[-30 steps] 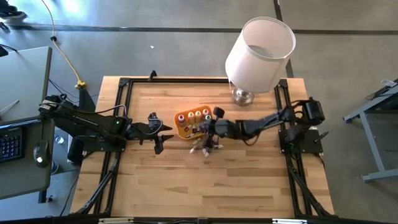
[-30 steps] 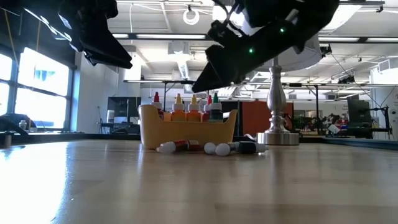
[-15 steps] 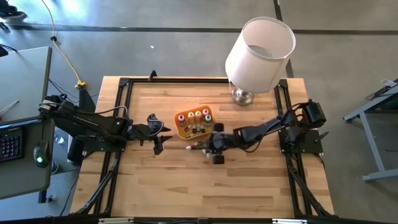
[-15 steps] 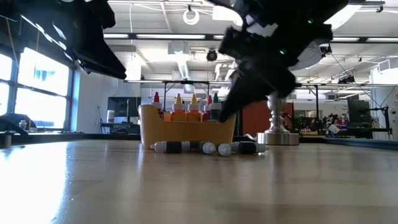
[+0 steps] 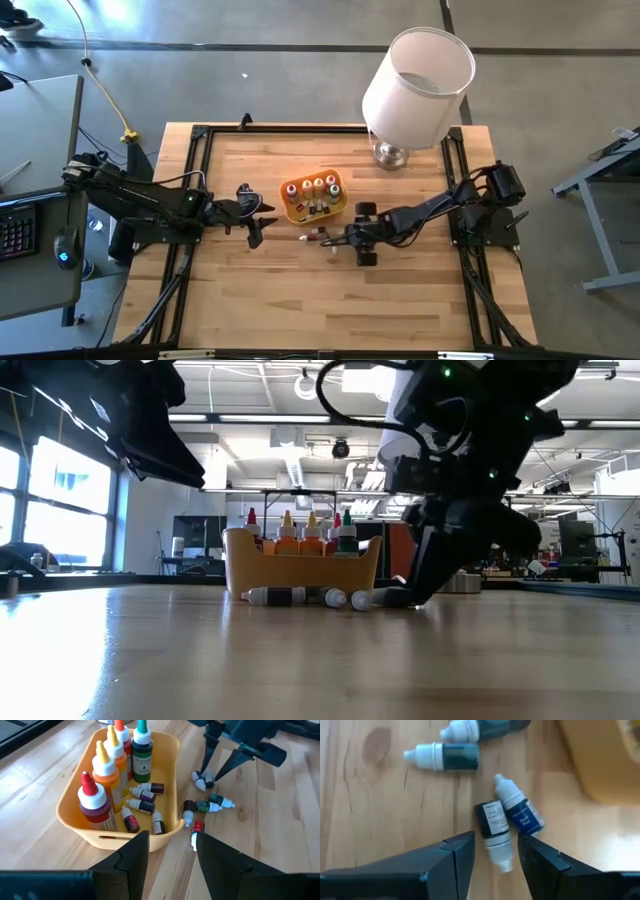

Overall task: Pick & Place food coloring
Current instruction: Put the small black food coloring bottle into the yellow bin

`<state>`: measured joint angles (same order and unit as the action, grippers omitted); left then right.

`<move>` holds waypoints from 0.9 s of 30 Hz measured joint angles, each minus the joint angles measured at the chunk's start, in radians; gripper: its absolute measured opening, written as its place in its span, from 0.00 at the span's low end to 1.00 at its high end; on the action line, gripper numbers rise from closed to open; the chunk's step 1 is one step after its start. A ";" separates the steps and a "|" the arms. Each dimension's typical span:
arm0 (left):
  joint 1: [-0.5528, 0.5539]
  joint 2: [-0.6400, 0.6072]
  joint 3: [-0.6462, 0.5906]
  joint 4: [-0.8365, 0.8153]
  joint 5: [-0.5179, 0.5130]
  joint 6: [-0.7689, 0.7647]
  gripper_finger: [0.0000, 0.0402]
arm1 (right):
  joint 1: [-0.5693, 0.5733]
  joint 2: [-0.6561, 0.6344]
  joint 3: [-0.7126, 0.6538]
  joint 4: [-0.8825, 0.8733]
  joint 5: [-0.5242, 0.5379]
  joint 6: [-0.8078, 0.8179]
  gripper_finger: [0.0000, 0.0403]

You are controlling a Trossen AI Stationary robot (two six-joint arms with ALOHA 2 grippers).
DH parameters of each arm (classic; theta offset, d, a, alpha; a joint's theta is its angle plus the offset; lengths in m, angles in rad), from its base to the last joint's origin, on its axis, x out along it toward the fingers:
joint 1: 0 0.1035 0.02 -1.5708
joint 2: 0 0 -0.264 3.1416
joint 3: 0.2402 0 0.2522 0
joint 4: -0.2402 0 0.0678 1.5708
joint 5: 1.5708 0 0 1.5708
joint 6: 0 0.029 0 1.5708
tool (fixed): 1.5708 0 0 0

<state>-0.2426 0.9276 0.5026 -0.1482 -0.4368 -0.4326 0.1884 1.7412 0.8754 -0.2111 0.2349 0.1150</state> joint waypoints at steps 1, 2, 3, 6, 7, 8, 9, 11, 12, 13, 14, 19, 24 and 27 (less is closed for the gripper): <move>0.000 0.000 0.000 0.000 0.000 0.000 0.40 | -0.008 0.000 -0.016 0.024 -0.018 0.000 0.35; 0.000 0.000 0.000 0.000 0.000 0.000 0.40 | -0.014 0.000 -0.033 0.052 -0.033 0.001 0.35; 0.000 0.000 0.000 0.000 -0.001 0.000 0.40 | -0.020 -0.002 -0.048 0.080 -0.045 0.001 0.35; 0.000 0.000 -0.001 0.003 -0.001 0.000 0.40 | -0.031 -0.005 -0.093 0.163 -0.068 -0.001 0.35; 0.000 0.000 -0.001 0.006 -0.001 0.000 0.40 | -0.034 -0.006 -0.110 0.197 -0.074 -0.001 0.35; 0.000 0.000 -0.001 0.010 -0.002 0.000 0.40 | -0.038 -0.006 -0.128 0.237 -0.080 0.001 0.35; 0.000 0.000 -0.001 0.014 -0.003 0.002 0.40 | -0.038 -0.006 -0.143 0.276 -0.089 0.005 0.35; 0.000 0.000 -0.002 0.027 -0.004 0.009 0.40 | -0.039 -0.006 -0.170 0.335 -0.111 0.006 0.35; 0.000 0.000 -0.002 0.028 -0.004 0.010 0.40 | -0.039 -0.005 -0.183 0.361 -0.120 0.000 0.35; 0.000 0.000 -0.002 0.027 -0.004 0.010 0.40 | -0.037 -0.005 -0.193 0.384 -0.124 -0.005 0.35; 0.000 0.000 -0.002 0.026 -0.004 0.010 0.40 | -0.033 -0.005 -0.201 0.402 -0.124 -0.006 0.34; 0.000 0.000 -0.002 0.027 -0.003 0.012 0.40 | -0.027 -0.003 -0.205 0.418 -0.129 0.016 0.23; 0.000 0.000 -0.002 0.027 -0.003 0.012 0.40 | -0.026 -0.001 -0.208 0.451 -0.116 0.034 0.17; 0.000 0.000 -0.002 0.027 -0.003 0.012 0.40 | -0.026 0.006 -0.211 0.539 -0.113 0.039 0.17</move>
<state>-0.2425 0.9276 0.5011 -0.1215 -0.4398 -0.4206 0.1627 1.7468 0.6647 0.3282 0.1218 0.1545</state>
